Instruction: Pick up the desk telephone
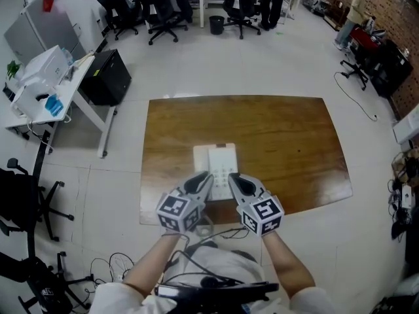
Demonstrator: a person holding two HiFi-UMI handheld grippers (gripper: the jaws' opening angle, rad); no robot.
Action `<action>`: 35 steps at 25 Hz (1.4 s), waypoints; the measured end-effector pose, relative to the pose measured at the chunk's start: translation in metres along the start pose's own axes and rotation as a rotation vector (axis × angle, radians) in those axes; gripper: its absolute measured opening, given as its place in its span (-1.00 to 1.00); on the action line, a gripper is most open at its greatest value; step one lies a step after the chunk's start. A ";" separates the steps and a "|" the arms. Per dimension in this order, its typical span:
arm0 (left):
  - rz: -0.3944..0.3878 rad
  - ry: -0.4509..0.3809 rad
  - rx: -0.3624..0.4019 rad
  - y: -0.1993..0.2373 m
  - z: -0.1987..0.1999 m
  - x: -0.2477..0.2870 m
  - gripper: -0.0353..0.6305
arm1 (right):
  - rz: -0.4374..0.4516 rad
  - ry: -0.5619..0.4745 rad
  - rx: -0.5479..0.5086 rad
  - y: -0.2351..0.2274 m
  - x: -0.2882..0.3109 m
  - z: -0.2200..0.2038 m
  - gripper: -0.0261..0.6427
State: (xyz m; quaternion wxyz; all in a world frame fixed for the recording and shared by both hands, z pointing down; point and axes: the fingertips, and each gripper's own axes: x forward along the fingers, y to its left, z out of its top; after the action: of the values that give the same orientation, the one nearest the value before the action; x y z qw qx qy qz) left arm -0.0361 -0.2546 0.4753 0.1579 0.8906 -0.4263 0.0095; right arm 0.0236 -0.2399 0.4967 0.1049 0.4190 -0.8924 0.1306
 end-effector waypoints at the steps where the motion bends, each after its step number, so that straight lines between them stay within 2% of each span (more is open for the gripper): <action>1: 0.001 0.013 -0.015 0.007 -0.005 -0.001 -0.72 | -0.006 0.017 0.017 -0.004 0.002 -0.007 -0.92; 3: 0.012 0.036 -0.044 0.021 -0.015 -0.004 -0.72 | -0.019 0.053 0.047 -0.012 0.006 -0.020 -0.92; 5: 0.021 0.052 -0.080 0.034 -0.022 -0.004 -0.72 | -0.027 0.087 0.076 -0.020 0.010 -0.030 -0.78; 6: 0.024 0.061 -0.102 0.040 -0.026 -0.004 -0.72 | -0.029 0.100 0.089 -0.023 0.012 -0.035 -0.78; 9: 0.016 0.100 -0.178 0.056 -0.043 -0.005 -0.47 | -0.039 0.130 0.127 -0.028 0.015 -0.048 -0.78; 11: 0.011 0.126 -0.215 0.065 -0.054 -0.005 -0.46 | -0.035 0.149 0.165 -0.032 0.016 -0.057 -0.78; 13: 0.004 0.153 -0.244 0.072 -0.063 -0.003 -0.46 | -0.018 0.173 0.221 -0.037 0.017 -0.066 -0.59; 14: -0.005 0.168 -0.263 0.074 -0.068 -0.001 -0.40 | -0.013 0.185 0.247 -0.039 0.017 -0.070 -0.56; 15: -0.015 0.183 -0.282 0.075 -0.072 0.000 -0.29 | -0.012 0.194 0.267 -0.043 0.016 -0.075 -0.56; 19: -0.018 0.233 -0.317 0.086 -0.086 0.003 -0.26 | -0.012 0.212 0.326 -0.055 0.016 -0.086 -0.56; 21: -0.020 0.248 -0.346 0.091 -0.092 0.004 -0.26 | 0.000 0.226 0.354 -0.058 0.019 -0.091 -0.54; 22: -0.026 0.255 -0.371 0.093 -0.094 0.006 -0.21 | 0.010 0.237 0.365 -0.060 0.021 -0.093 -0.42; 23: -0.035 0.264 -0.401 0.094 -0.097 0.008 -0.11 | 0.019 0.247 0.374 -0.061 0.022 -0.095 -0.38; 26: -0.068 0.296 -0.477 0.094 -0.108 0.014 -0.07 | 0.036 0.265 0.388 -0.067 0.026 -0.098 -0.38; 30: -0.101 0.317 -0.541 0.095 -0.111 0.021 0.03 | 0.066 0.298 0.436 -0.078 0.032 -0.107 -0.38; 32: -0.111 0.317 -0.574 0.096 -0.110 0.024 0.07 | 0.100 0.327 0.463 -0.078 0.035 -0.111 -0.19; 35: -0.134 0.324 -0.598 0.095 -0.111 0.027 0.11 | 0.122 0.361 0.479 -0.081 0.038 -0.118 -0.19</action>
State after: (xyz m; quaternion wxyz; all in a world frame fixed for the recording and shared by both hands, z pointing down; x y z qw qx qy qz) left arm -0.0778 -0.2984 0.6110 0.4776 0.8181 -0.3200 0.0150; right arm 0.0713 -0.2792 0.6315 0.1520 0.3475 -0.8267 0.4156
